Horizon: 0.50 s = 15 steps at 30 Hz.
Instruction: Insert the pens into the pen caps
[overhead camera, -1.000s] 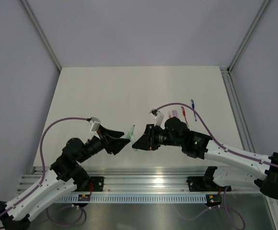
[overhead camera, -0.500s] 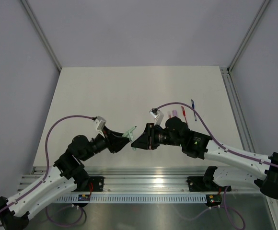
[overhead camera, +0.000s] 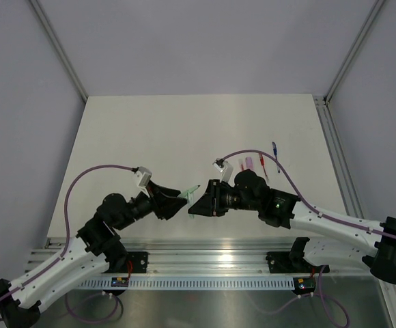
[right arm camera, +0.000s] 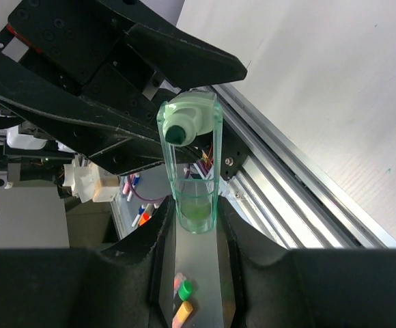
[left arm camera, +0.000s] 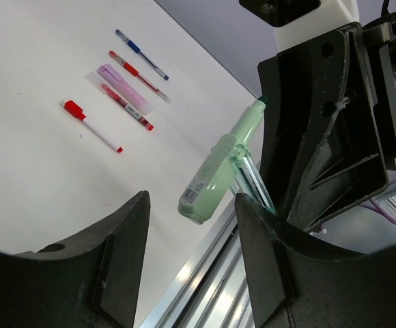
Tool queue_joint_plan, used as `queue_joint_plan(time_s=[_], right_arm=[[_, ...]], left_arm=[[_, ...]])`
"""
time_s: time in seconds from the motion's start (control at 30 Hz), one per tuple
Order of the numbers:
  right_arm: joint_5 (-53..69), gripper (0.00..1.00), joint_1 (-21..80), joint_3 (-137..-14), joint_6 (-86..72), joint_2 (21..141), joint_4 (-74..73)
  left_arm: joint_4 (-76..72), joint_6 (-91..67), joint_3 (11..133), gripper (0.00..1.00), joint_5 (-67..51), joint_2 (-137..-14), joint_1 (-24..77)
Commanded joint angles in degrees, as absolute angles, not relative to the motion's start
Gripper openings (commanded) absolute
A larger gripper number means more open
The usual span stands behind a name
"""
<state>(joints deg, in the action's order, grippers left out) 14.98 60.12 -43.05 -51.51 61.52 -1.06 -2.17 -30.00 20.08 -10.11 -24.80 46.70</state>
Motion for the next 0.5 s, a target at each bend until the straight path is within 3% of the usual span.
queue_joint_plan(time_s=[0.0, 0.27, 0.47], right_arm=[[15.64, 0.11, 60.64, -43.33, -51.86, 60.38, -1.48], [17.22, 0.11, 60.82, -45.0, -51.33, 61.35, -3.68], [15.82, 0.08, 60.64, -47.11, -50.19, 59.86, -9.04]], left_arm=[[-6.94, -29.09, 20.39, 0.54, -10.72, -24.26, 47.99], [-8.0, -28.3, 21.53, 0.47, -12.13, -24.7, 49.57], [-6.33, -28.04, 21.01, 0.32, -10.73, -21.71, 51.5]])
